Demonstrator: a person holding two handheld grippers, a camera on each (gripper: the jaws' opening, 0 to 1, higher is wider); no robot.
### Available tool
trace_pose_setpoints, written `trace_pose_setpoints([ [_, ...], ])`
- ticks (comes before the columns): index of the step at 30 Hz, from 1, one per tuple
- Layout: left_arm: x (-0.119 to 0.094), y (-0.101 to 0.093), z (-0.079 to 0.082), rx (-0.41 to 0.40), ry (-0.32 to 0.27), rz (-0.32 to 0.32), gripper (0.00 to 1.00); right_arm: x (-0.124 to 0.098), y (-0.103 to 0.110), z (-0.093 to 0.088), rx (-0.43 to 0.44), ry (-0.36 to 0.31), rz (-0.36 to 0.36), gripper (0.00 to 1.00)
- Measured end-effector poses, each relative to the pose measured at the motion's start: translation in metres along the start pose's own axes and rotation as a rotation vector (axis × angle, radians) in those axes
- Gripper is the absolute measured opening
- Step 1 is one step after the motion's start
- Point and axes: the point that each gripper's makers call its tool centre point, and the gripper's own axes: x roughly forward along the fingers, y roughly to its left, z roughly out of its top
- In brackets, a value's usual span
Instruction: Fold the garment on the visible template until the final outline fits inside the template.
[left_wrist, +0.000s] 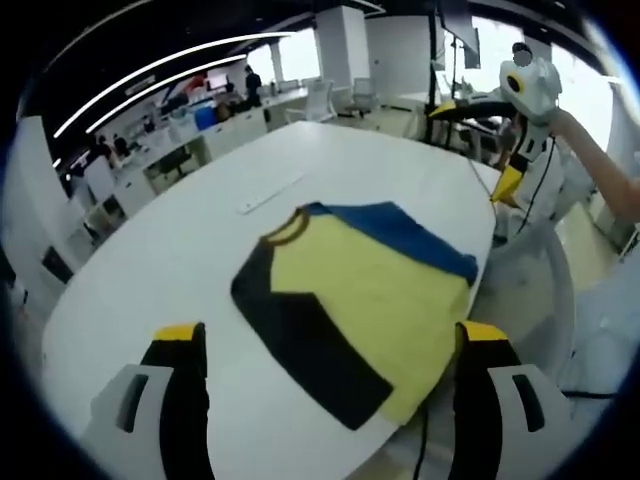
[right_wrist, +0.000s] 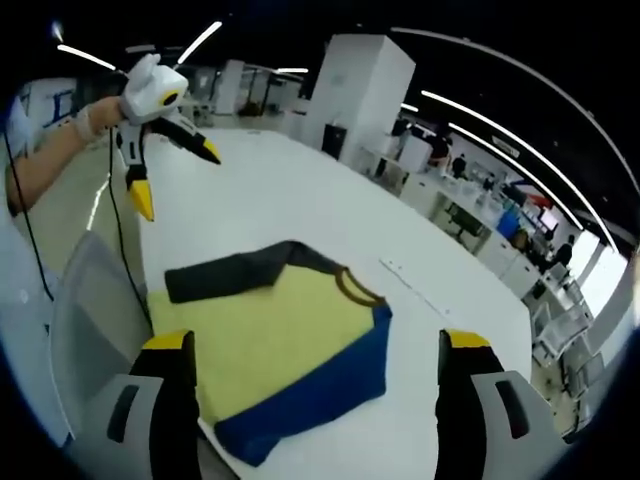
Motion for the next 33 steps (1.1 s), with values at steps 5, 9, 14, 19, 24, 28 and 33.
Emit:
trace_pose_setpoints([
  [5,0.002,-0.003,-0.007,-0.052,-0.013,-0.026,1.0,-0.002,0.004,-0.002,0.005,-0.012,-0.002,0.99],
  [9,0.006,-0.004,-0.021,-0.062,0.017,-0.021,1.0,-0.002,0.01,-0.006,0.02,-0.018,0.001,1.0],
  [14,0.005,-0.008,-0.029,-0.085,0.02,-0.018,1.0,0.001,0.018,-0.017,0.043,0.002,0.014,1.0],
  [19,-0.002,-0.012,-0.028,-0.079,0.016,-0.001,1.0,0.0,0.028,-0.027,0.033,0.03,0.018,1.0],
  [24,-0.004,-0.014,-0.027,-0.084,0.005,0.012,1.0,0.002,0.034,-0.035,0.052,0.047,0.019,1.0],
  [28,0.0,-0.018,-0.036,-0.127,0.0,-0.004,1.0,0.002,0.041,-0.046,0.059,0.076,0.022,1.0],
  [33,0.0,-0.023,-0.043,-0.155,0.002,-0.01,1.0,-0.001,0.045,-0.052,0.088,0.076,0.013,1.0],
])
